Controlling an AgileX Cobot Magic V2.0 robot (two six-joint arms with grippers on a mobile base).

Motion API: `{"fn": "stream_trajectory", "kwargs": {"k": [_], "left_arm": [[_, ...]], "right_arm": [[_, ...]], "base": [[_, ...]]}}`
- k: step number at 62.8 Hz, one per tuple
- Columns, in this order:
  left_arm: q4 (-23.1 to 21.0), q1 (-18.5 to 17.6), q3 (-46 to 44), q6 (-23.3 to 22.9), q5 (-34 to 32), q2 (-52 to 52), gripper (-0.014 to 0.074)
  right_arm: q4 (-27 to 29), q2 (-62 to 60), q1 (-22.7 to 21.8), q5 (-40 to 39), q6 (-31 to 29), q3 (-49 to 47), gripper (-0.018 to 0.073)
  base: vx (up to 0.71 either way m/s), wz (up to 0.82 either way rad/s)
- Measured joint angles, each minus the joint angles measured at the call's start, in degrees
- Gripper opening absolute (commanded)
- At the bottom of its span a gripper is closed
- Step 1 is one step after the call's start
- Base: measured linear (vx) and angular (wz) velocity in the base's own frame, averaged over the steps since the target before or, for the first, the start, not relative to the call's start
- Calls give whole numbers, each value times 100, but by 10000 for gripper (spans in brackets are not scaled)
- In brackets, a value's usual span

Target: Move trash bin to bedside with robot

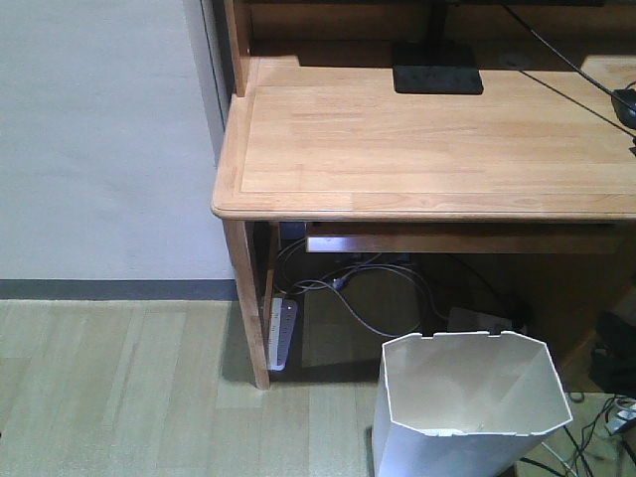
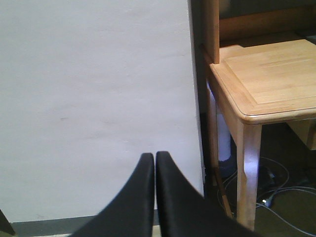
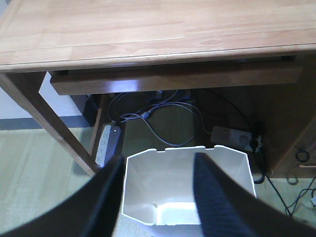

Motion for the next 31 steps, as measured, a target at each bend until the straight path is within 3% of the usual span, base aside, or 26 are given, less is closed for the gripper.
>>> {"fn": "stream_trajectory", "kwargs": {"k": [20, 31], "left_arm": [[0, 0, 0, 0, 0, 0, -6], [0, 0, 0, 0, 0, 0, -6]], "right_arm": [[-71, 0, 0, -164, 19, 0, 472], [-56, 417, 0, 193, 54, -220, 472]], "base": [[0, 0], [0, 0]]}}
